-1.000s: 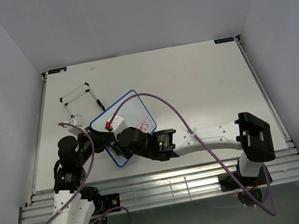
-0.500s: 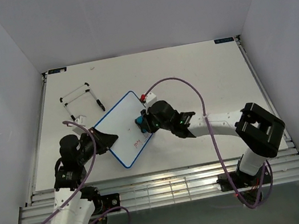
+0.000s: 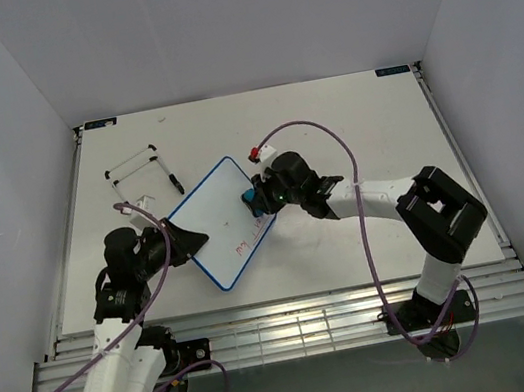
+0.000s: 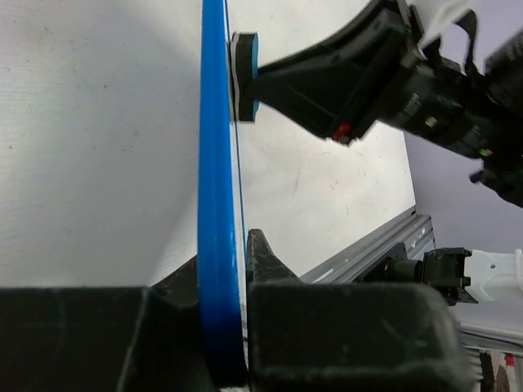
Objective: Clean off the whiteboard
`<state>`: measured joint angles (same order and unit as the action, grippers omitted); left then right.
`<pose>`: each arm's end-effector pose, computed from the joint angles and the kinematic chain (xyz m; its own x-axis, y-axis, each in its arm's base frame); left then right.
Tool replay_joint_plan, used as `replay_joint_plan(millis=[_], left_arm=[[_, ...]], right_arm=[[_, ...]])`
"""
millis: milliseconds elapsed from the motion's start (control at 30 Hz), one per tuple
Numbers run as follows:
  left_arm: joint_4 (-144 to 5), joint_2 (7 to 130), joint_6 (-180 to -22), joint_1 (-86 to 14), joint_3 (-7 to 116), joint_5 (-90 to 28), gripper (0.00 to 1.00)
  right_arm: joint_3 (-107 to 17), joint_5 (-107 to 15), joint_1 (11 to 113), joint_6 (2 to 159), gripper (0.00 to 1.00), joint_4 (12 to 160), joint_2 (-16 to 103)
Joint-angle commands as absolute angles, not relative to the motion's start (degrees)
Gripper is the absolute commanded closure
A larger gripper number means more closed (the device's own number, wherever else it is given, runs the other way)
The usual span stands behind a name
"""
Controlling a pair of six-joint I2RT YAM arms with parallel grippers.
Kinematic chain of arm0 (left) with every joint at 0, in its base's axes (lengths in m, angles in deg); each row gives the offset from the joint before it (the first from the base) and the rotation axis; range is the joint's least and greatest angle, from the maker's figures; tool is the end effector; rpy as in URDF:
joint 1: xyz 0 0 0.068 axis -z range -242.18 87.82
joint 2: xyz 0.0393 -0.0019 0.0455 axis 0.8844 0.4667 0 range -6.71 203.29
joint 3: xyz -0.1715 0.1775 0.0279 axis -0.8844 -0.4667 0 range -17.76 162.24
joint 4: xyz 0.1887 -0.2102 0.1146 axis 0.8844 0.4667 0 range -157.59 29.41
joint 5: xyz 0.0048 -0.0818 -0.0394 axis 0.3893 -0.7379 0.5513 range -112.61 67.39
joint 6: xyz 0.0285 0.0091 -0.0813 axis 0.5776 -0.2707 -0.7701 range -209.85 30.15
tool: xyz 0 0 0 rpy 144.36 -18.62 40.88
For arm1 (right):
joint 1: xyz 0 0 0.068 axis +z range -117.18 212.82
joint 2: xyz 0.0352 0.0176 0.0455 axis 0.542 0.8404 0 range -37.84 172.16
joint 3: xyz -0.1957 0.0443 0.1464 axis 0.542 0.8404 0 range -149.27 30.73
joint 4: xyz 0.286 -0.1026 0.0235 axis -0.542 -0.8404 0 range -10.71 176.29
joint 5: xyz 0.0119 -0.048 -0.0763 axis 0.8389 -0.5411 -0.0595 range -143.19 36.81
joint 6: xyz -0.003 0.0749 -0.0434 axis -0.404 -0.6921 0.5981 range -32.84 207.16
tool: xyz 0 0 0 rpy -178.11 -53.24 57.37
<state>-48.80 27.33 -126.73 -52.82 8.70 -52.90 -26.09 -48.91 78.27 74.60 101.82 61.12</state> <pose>0.2345 -0.0779 0.2060 -0.7024 -0.4095 -0.5822 0.2059 0.6661 -0.7169 0.3099 0.3229 0.1312 -0.4715 -0.1699 -0.8654 -0.6710 0.7059 0.2270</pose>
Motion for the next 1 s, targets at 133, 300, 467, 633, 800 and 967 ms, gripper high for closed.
replay_joint_plan(millis=[133,300,467,633,800,967], left_arm=[[-52.7,32.6,-120.9,-50.7,14.1,-77.1,1.00],[-55.5,34.9,-121.2,-50.7,13.8,-79.5,1.00],[-54.2,35.6,-120.1,-50.7,14.6,-81.5,1.00],[-52.4,37.6,-116.1,-50.7,15.5,-86.6,1.00],[-52.4,39.1,-115.0,-50.8,16.8,-86.9,1.00],[-53.1,41.1,-114.3,-50.6,16.8,-87.7,1.00]], right_arm=[[-25.4,-45.8,96.3,68.6,0.92,103.0,53.1],[-25.4,-50.8,99.6,66.6,0.92,105.4,53.5],[-23.5,-57.7,93.7,67.8,0.92,101.6,54.1],[-21.7,-63.4,87.2,71.4,0.92,95.6,53.8],[-20.4,-69.0,84.2,74.1,0.92,90.6,52.2],[-20.8,-61.0,86.8,76.9,0.92,93.8,47.9]])
